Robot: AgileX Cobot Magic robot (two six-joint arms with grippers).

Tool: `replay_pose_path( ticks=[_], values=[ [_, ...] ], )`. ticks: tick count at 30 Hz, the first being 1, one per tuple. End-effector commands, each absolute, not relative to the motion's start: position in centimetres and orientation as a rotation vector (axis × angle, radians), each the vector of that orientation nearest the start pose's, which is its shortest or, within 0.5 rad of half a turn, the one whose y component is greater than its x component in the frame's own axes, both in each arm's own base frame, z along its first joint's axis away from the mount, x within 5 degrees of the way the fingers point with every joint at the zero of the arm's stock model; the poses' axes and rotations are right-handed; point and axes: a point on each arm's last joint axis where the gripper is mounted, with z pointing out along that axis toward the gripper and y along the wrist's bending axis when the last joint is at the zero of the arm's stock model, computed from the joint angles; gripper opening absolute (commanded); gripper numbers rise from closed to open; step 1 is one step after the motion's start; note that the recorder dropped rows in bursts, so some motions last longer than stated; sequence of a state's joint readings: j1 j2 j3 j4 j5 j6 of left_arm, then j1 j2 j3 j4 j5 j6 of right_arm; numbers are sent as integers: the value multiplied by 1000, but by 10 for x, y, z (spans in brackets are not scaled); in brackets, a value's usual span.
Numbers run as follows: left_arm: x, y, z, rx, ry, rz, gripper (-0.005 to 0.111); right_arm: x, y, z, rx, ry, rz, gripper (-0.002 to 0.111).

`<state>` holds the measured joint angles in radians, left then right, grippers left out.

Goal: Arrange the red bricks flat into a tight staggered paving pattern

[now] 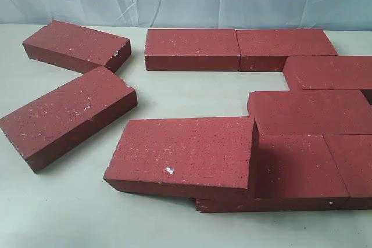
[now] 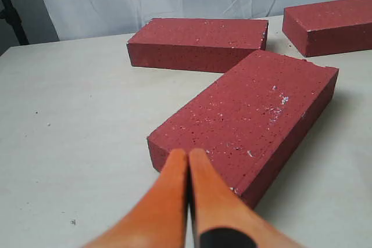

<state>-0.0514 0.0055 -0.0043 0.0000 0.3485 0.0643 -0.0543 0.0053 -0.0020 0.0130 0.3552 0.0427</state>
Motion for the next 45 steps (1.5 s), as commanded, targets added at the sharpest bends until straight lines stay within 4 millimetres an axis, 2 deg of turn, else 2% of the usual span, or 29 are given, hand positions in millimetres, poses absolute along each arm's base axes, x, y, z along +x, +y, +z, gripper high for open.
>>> replay_pose_path(
  ticks=[1,27,41,45],
  values=[
    [54,-3,183,107,1817,15,0,53,-3,182,97,1824,-1,-1],
    [54,-3,183,107,1817,15,0,54,-3,183,98,1818,0,-1],
    [54,-3,183,107,1817,15,0,56,-3,207,85,1544,-5,-1],
    [54,-3,183,107,1817,15,0,56,-3,212,11,1499,-85,-1]
  ],
)
